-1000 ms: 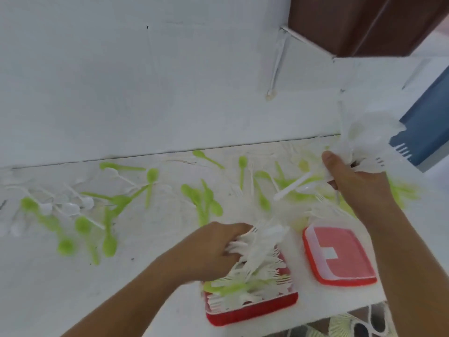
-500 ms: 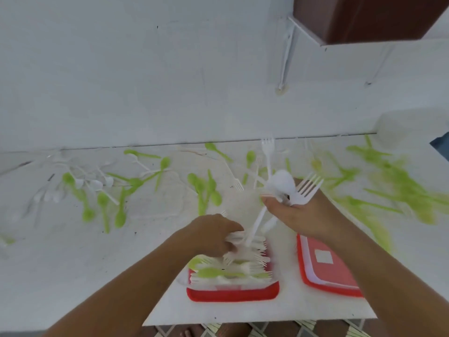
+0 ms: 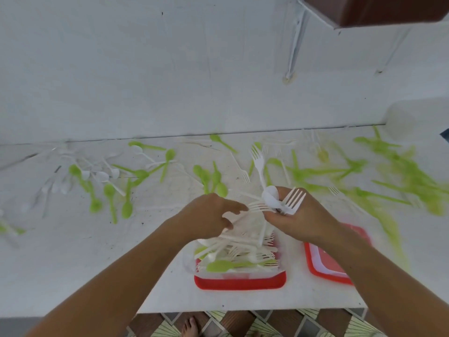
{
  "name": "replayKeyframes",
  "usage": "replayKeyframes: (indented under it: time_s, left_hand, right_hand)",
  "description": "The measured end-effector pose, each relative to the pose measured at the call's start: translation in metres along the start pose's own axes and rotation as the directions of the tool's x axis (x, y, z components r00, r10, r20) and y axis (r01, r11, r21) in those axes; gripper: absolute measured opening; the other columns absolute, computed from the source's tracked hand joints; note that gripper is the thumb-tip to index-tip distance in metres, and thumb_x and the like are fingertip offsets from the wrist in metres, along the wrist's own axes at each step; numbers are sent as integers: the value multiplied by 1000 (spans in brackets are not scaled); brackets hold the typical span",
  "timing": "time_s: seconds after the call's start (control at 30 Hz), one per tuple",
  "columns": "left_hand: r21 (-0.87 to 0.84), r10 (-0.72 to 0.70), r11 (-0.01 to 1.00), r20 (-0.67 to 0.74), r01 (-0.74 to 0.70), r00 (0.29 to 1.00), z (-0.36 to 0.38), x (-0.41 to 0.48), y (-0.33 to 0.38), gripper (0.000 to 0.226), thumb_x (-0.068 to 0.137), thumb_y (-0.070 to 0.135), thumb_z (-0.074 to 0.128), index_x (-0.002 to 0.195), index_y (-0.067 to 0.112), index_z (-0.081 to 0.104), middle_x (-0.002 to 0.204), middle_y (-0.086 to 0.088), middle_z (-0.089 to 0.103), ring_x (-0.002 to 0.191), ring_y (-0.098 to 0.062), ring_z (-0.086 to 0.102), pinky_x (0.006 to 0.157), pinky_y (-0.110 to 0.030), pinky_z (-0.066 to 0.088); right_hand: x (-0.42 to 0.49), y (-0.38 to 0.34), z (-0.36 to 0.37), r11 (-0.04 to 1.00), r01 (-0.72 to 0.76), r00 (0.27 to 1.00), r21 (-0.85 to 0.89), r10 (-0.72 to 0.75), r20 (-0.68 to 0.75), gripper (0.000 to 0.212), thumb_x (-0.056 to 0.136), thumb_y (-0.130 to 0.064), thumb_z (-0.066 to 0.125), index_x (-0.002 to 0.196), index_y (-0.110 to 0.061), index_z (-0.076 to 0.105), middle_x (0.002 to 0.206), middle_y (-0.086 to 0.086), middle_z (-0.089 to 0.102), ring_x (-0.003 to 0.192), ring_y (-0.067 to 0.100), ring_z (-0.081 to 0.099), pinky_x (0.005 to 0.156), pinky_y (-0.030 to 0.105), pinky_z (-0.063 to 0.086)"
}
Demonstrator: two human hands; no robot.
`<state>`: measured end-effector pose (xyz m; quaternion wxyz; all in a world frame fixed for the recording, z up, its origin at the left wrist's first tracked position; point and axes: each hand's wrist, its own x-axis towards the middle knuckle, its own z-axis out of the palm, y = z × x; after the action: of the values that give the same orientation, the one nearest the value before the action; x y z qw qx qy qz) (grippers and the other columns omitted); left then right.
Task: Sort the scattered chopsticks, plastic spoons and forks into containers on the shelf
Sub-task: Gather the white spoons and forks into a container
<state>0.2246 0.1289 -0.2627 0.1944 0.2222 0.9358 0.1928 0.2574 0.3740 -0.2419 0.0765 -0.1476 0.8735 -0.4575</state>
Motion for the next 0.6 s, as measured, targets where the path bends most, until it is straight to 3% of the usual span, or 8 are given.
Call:
replayKeyframes:
  time_s: [0.1, 0.17, 0.27, 0.33, 0.47, 0.6]
  left_hand:
    - [278, 24, 960, -92, 2, 995, -15, -12, 1, 46, 92, 42, 71, 136, 47, 59, 117, 24, 69, 108, -4, 62, 93, -31, 51]
    - [313, 60, 949, -92, -29, 994, -8, -28, 2, 26, 91, 42, 68, 117, 40, 69, 107, 17, 69, 103, -10, 65, 86, -29, 51]
    - [334, -62, 943, 175, 0, 983, 22, -44, 5, 21, 91, 44, 69, 105, 31, 78, 101, 9, 73, 96, -18, 69, 86, -32, 56]
    - [387, -154, 921, 262, 42, 953, 36, -41, 2, 32, 90, 51, 71, 110, 26, 77, 106, 4, 72, 99, -23, 69, 89, -38, 58]
    - [329, -86, 944, 285, -13, 955, 35, -34, -5, 25, 90, 41, 75, 110, 27, 72, 97, 8, 61, 90, -20, 61, 77, -32, 49]
    - [81, -45, 996, 265, 24, 963, 17, -42, -15, 21, 88, 26, 76, 108, 31, 72, 95, 14, 66, 77, -2, 58, 72, -22, 48]
  right_hand:
    - [1, 3, 3, 999, -7, 999, -53, 5, -31, 36, 86, -14, 68, 67, -42, 54, 56, -14, 50, 51, 5, 44, 54, 23, 35]
    - [2, 6, 5, 998, -15, 999, -57, 12, -38, 28, 85, -18, 68, 69, -36, 54, 57, -12, 49, 52, 8, 44, 54, 28, 37]
    - [2, 6, 7, 999, -12, 999, -38, 11, -31, 16, 83, -23, 64, 72, -29, 54, 58, -9, 48, 52, 11, 43, 54, 33, 37]
    - [3, 5, 10, 999, -9, 999, -46, 7, -36, 25, 85, -18, 67, 70, -35, 56, 57, -11, 50, 52, 10, 45, 54, 31, 37]
    - [6, -1, 15, 996, -12, 998, -87, 7, -59, 35, 84, -17, 70, 67, -44, 55, 55, -14, 51, 51, 7, 46, 54, 28, 37]
    - [7, -7, 14, 996, -15, 998, -87, 10, -56, 43, 85, -16, 69, 64, -51, 55, 52, -17, 50, 48, 6, 44, 52, 23, 34]
